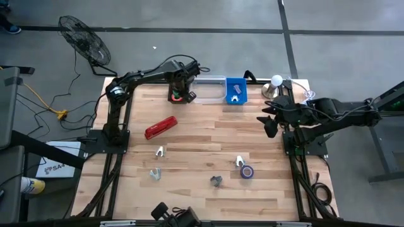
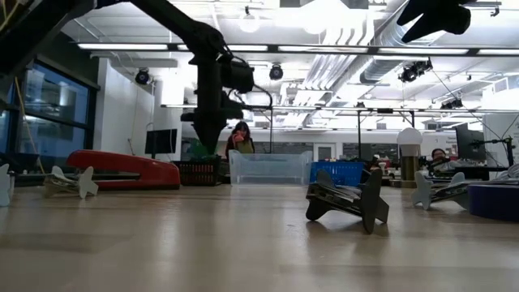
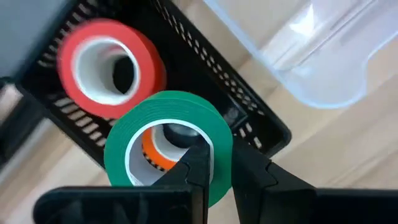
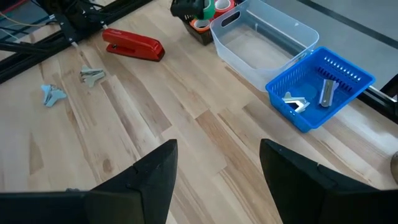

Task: Pick and place Stapler, Stapler remover, tape
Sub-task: Put the green tape into the black bin

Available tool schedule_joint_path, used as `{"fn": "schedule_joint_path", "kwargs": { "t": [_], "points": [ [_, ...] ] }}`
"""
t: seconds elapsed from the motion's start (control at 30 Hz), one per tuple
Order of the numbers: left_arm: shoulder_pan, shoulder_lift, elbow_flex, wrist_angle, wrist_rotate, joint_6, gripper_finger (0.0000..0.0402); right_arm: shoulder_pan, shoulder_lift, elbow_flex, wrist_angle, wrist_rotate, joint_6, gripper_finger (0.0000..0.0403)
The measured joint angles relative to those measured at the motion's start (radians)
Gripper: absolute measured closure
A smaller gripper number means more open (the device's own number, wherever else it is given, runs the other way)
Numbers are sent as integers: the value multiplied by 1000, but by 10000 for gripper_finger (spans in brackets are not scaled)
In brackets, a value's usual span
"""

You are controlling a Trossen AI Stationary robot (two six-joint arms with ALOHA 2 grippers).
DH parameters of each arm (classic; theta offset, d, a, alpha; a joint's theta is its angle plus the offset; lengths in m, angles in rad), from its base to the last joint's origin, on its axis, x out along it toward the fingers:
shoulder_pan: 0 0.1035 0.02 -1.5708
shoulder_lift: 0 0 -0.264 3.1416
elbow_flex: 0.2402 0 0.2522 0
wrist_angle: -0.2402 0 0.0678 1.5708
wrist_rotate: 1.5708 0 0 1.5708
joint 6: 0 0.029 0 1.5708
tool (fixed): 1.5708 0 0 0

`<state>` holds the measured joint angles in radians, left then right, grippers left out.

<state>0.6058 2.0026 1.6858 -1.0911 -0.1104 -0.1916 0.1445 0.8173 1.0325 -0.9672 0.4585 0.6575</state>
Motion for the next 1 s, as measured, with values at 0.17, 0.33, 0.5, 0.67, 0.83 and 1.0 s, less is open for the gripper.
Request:
{"fn": "schedule_joint_path", "kwargs": {
  "t": [0.17, 0.33, 0.5, 0.67, 0.83, 1.0],
  "points": [
    [11, 1, -71, 36, 30, -17, 368, 0, 0, 0, 0, 0, -1, 183],
    [10, 1, -103, 78, 18, -20, 368, 0, 0, 0, 0, 4, -3, 183],
    [10, 1, -112, 104, 22, -22, 368, 0, 0, 0, 0, 3, -3, 183],
    [10, 1, -112, 98, 15, -23, 368, 0, 0, 0, 0, 3, -2, 183],
    [10, 1, -112, 96, 14, -23, 355, 0, 0, 0, 0, 3, 0, 183],
    [10, 1, -112, 79, 12, -22, 309, 0, 0, 0, 0, 3, 0, 183]
  ]
}}
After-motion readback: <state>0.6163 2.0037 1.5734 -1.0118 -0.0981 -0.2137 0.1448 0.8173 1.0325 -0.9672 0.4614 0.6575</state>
